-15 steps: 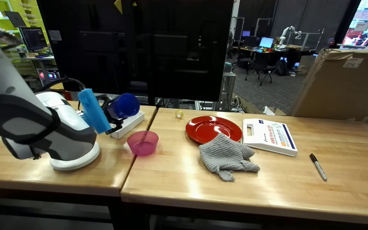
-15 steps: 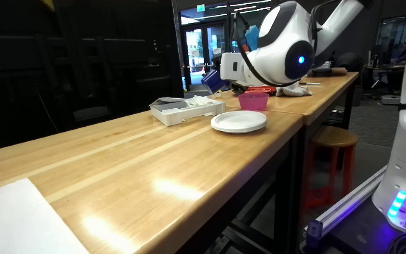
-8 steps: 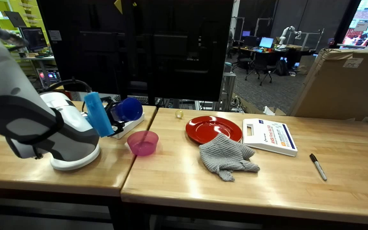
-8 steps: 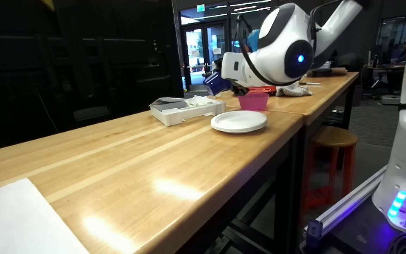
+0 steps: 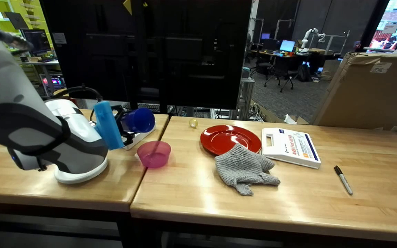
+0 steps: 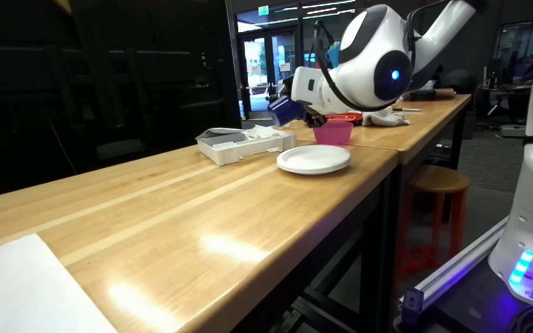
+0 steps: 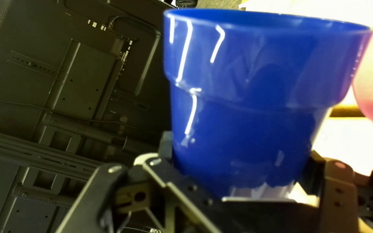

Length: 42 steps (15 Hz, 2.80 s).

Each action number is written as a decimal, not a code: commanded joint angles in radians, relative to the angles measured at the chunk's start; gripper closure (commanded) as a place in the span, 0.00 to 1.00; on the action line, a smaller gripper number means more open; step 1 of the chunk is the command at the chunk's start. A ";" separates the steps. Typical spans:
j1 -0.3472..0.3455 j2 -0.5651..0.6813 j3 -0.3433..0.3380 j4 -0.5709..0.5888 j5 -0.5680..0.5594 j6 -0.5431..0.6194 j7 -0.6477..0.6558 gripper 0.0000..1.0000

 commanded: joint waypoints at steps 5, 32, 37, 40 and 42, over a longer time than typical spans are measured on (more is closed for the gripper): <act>0.002 0.002 -0.010 0.023 -0.021 0.040 0.048 0.42; -0.009 0.049 -0.038 0.067 -0.251 0.094 0.323 0.42; -0.010 0.058 -0.050 0.077 -0.323 0.112 0.426 0.42; -0.013 0.064 -0.055 0.082 -0.359 0.114 0.471 0.42; -0.015 0.068 -0.057 0.084 -0.377 0.116 0.495 0.42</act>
